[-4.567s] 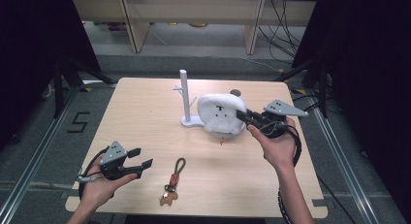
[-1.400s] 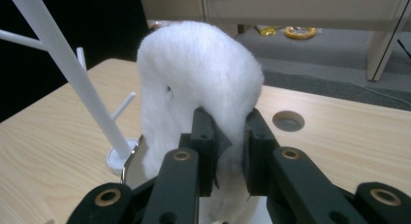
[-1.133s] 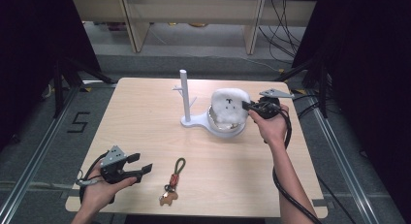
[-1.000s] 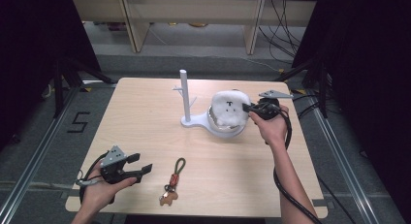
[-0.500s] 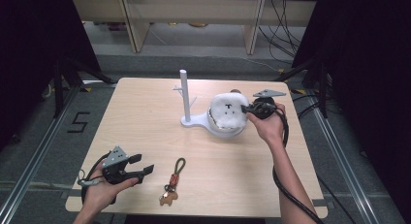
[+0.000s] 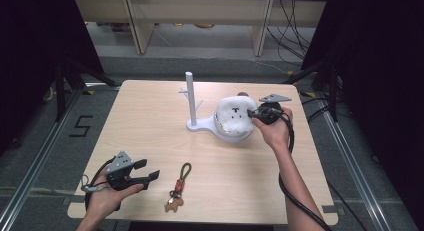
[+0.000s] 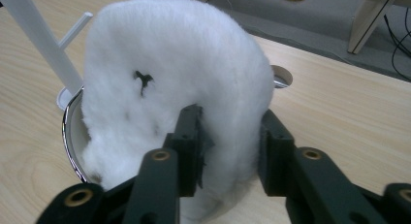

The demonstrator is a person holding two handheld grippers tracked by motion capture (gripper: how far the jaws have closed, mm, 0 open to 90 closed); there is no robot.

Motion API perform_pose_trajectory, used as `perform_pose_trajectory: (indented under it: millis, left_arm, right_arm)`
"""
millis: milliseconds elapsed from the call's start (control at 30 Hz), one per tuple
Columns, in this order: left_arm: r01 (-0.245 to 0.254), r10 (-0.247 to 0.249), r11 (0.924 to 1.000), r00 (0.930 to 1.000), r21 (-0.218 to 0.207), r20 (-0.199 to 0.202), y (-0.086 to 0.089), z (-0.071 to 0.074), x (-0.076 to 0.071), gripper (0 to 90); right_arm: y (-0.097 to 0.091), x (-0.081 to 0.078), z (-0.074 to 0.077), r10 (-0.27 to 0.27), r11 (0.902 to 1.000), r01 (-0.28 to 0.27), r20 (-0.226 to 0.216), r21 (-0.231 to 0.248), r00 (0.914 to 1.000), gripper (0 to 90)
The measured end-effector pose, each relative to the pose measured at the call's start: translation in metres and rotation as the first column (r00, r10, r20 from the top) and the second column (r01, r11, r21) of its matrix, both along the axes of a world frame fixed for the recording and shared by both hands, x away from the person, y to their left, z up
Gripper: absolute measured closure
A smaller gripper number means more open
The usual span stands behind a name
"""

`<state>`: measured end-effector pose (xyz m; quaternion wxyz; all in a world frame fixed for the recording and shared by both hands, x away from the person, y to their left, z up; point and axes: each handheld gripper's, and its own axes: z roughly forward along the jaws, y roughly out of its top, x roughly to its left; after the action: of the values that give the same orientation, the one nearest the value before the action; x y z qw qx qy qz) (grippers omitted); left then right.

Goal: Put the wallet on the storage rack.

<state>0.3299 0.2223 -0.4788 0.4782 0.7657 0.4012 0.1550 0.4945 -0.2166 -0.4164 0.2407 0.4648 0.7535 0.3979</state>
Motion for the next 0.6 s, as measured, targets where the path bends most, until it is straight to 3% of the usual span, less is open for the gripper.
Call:
perform_pose_trajectory:
  millis: [33,67,200,367,600]
  left_arm:
    - [-0.001,0.001,1.0,1.0,-0.001,0.002,0.0,0.0,0.0,32.8]
    - [-0.008,0.008,0.9999,1.0,0.008,-0.002,0.0,0.001,0.0,32.8]
    - [0.007,-0.007,1.0,1.0,0.004,0.006,-0.001,0.001,0.001,32.8]
    - [0.008,-0.008,0.9999,1.0,0.007,0.0,-0.003,0.001,0.0,32.5]
    - [0.009,-0.009,0.9999,0.9999,0.009,0.005,-0.005,0.002,0.001,32.7]
  right_arm:
    - [0.0,-0.001,0.0,-0.002,1.0,0.002,-0.006,0.001,1.0,60.5]
    - [-0.002,0.0,-0.001,0.011,0.9997,-0.01,0.024,-0.022,0.9997,57.9]
    - [0.0,-0.004,0.001,-0.026,0.9993,0.026,-0.008,0.028,0.9996,49.1]
    - [-0.003,-0.005,0.0,-0.011,0.9988,0.011,-0.003,0.049,0.9999,44.5]
    - [-0.003,-0.01,0.003,-0.039,0.9959,0.038,0.007,0.081,0.9992,35.4]
